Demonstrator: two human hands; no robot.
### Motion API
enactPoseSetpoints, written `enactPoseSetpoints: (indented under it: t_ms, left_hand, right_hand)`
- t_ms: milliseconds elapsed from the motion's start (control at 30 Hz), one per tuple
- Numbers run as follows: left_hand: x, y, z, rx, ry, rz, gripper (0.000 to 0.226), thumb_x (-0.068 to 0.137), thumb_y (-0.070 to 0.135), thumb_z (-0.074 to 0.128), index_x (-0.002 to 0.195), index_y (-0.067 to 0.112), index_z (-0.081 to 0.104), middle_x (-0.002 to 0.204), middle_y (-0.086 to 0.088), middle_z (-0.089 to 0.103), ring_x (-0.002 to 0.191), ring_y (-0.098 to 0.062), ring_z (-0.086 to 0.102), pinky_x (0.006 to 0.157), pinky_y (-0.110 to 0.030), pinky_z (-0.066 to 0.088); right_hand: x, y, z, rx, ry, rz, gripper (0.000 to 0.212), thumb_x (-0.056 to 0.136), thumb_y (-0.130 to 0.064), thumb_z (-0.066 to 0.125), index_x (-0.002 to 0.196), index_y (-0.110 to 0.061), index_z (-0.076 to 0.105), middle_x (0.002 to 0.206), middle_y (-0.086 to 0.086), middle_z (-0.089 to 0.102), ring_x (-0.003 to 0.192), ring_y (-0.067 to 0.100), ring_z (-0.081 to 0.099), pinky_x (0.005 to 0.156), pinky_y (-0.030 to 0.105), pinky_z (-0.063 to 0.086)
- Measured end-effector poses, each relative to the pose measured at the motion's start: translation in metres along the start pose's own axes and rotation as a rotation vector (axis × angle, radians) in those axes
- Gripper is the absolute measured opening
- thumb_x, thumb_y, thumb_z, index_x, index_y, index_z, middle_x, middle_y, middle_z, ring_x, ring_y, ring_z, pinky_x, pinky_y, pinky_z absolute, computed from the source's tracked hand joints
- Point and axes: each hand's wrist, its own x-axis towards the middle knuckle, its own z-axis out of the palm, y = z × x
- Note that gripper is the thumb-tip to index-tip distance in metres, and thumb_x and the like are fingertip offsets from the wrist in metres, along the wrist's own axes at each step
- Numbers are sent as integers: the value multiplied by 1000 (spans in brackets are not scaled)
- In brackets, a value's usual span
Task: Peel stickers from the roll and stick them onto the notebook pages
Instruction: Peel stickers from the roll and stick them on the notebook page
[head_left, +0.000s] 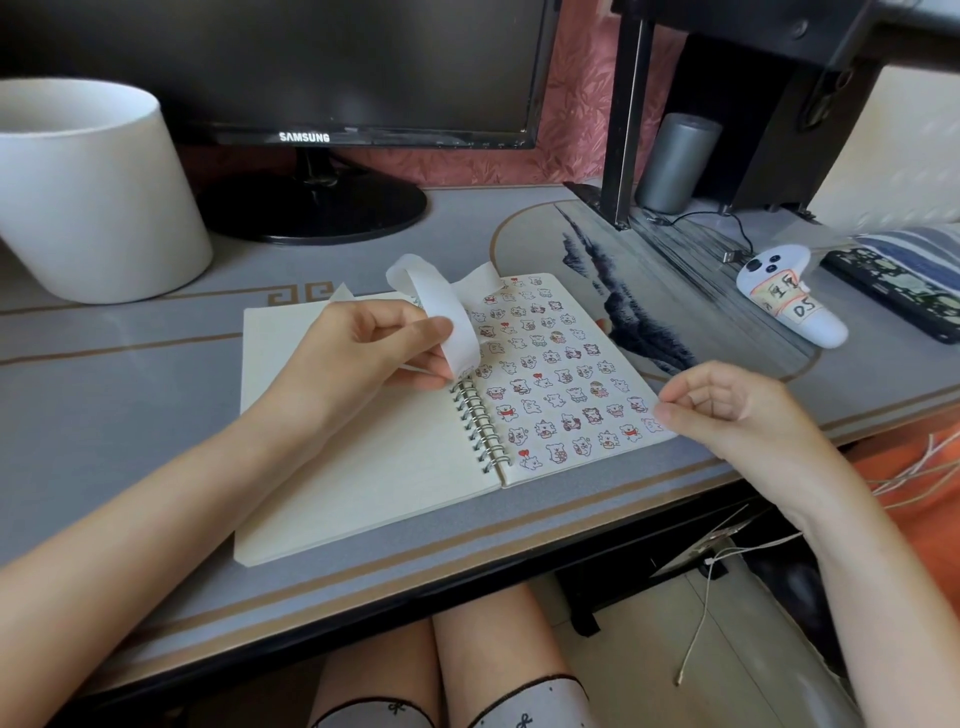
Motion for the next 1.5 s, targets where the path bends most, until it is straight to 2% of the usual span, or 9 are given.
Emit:
enactPoseSetpoints:
  t_ms: [167,333,567,700,833,967,1167,1300,1500]
  left_hand:
    - [1,-1,-1,2,9,-3,19,89,9,58,76,-4,64,64,-6,67,60,-12,67,62,-17,55]
    - [1,-1,0,9,4,2,20,90,9,57,79,-7,64,67,-10,67,60,-12,67,64,-19,56]
    - [2,-1,-1,13,3,3,21,90,9,58,77,-6,64,66,-8,66,61,-12,67,67,-20,57]
    - [3,-2,0,12,8,8,24,90,10,58,83,-13,63,68,-10,66,61,-13,67,69,-22,58]
    - [3,-2,-1,10,9,7,25,89,10,59,83,-13,63,68,-10,67,62,-14,67,69,-22,58]
    - [3,-3,-1,8,16,4,23,89,10,59,81,-11,64,63,-6,67,61,-14,67,70,-23,58]
    - [3,-3,-1,22,21,11,22,89,11,59,76,-6,64,60,-4,67,60,-13,67,68,-21,58]
    - [4,-3,-3,33,24,27,22,90,12,59,73,0,64,60,-2,67,60,-14,67,68,-23,58]
    - [7,-4,-8,39,50,76,23,92,14,56,72,5,62,60,0,66,60,-13,66,63,-22,57]
  right_hand:
    - [-1,-2,1,67,20,-1,7,81,-9,71,82,-12,65,67,-5,60,52,-4,50,49,5,38]
    - [2,-1,4,4,29,2,10,79,-8,73,80,-14,65,71,0,61,64,10,51,54,10,41]
    - [0,-3,5,59,38,-10,10,79,-10,73,84,-7,65,70,3,59,50,-2,47,47,7,37]
    - [1,-2,6,44,28,-17,15,73,-8,77,81,-9,65,74,8,59,65,13,50,55,10,40]
    - [0,1,2,24,14,-17,11,77,-8,74,81,-13,65,75,6,61,64,10,51,56,10,41]
    - [-2,0,2,27,-13,-1,21,70,-19,80,85,-14,66,80,8,61,71,15,52,69,24,44]
    - [0,1,-1,-9,-32,-2,15,77,-5,74,85,-14,64,79,5,61,70,12,54,61,10,45]
    - [-2,-7,0,31,20,-28,7,85,-4,66,85,-11,65,72,-1,60,52,-1,49,50,6,38]
    - [8,-42,21,74,70,-235,8,85,-7,66,85,-16,65,80,-5,65,64,-2,53,60,8,41]
